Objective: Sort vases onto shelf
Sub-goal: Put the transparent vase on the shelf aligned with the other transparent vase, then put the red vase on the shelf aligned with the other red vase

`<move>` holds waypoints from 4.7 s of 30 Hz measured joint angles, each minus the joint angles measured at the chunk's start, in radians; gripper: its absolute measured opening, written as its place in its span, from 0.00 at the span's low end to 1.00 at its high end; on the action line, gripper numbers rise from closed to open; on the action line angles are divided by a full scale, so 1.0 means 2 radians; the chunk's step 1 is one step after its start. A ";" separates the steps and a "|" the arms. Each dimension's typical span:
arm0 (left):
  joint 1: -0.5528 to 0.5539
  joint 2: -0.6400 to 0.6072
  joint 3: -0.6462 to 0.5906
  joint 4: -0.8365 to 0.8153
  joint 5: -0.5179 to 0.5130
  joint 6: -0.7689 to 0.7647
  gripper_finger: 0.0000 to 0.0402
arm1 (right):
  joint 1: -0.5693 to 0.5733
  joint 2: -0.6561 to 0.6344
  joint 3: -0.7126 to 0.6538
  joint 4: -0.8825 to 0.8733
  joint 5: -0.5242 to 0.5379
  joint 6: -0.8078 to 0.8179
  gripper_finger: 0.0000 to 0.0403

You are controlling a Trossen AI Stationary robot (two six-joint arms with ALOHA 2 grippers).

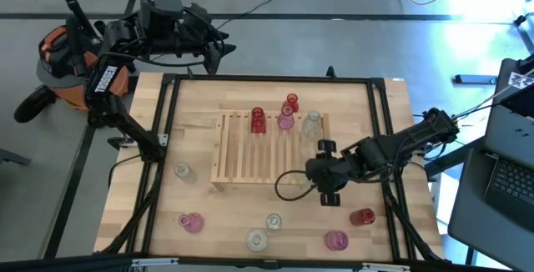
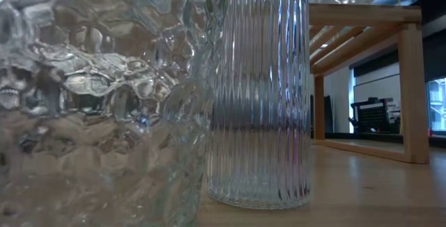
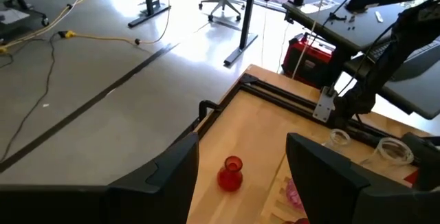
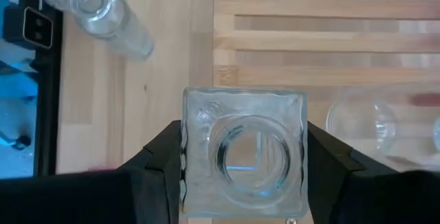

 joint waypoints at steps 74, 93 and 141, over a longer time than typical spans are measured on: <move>-0.003 0.016 0.000 0.009 0.009 0.023 0.53 | 0.057 0.031 0.000 -0.089 0.144 0.499 0.94; -0.026 0.016 0.000 0.009 0.009 0.023 0.53 | 0.057 -0.002 0.001 -0.117 0.088 0.447 0.81; -0.029 0.030 0.000 0.016 0.004 0.024 0.53 | 0.356 -0.028 -0.179 0.013 0.016 0.618 0.81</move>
